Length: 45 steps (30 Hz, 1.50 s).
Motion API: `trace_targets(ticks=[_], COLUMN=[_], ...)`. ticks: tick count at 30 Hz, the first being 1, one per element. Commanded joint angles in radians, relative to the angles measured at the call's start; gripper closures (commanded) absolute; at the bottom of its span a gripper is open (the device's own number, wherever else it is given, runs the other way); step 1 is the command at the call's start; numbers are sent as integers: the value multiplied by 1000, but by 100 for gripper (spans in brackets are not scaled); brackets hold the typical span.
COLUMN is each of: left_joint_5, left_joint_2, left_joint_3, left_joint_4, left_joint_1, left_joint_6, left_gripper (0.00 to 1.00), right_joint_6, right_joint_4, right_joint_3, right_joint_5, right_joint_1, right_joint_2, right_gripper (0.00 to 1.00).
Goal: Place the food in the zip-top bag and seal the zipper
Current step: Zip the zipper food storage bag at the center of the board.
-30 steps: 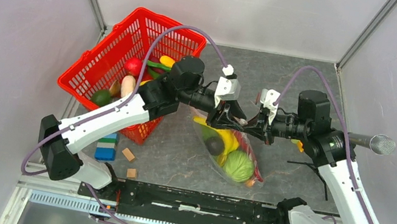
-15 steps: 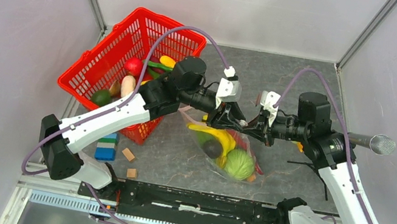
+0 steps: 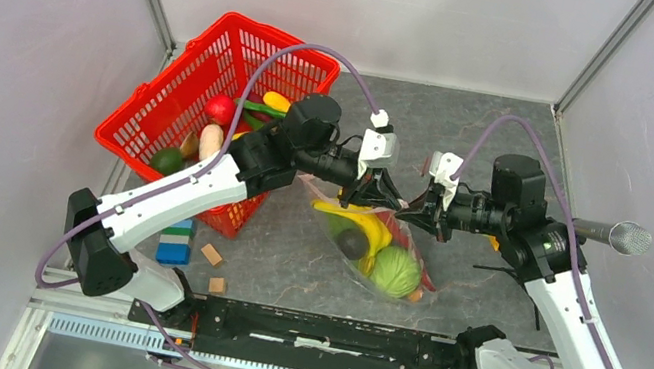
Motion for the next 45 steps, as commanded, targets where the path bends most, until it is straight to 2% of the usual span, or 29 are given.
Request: trace_targets(ticks=[1, 9, 22, 45], left_joint_5=[-62, -123, -241, -371], left_joint_2=[-11, -45, -92, -258], left_joint_3=[43, 36, -19, -242], left_joint_4=[-68, -168, -210, -228], left_joint_1=[-4, -4, 15, 97], left_joint_6=[53, 129, 183, 175], left_gripper=[86, 89, 88, 86], right_joint_6=[15, 40, 28, 79], right_joint_4=[105, 128, 125, 121], right_joint_3=[7, -22, -60, -44], right_joint_5=[0, 45, 52, 290], right_joint_1=[2, 2, 2, 2], right_joint_2=[-43, -79, -148, -230], right_gripper=[100, 100, 100, 100])
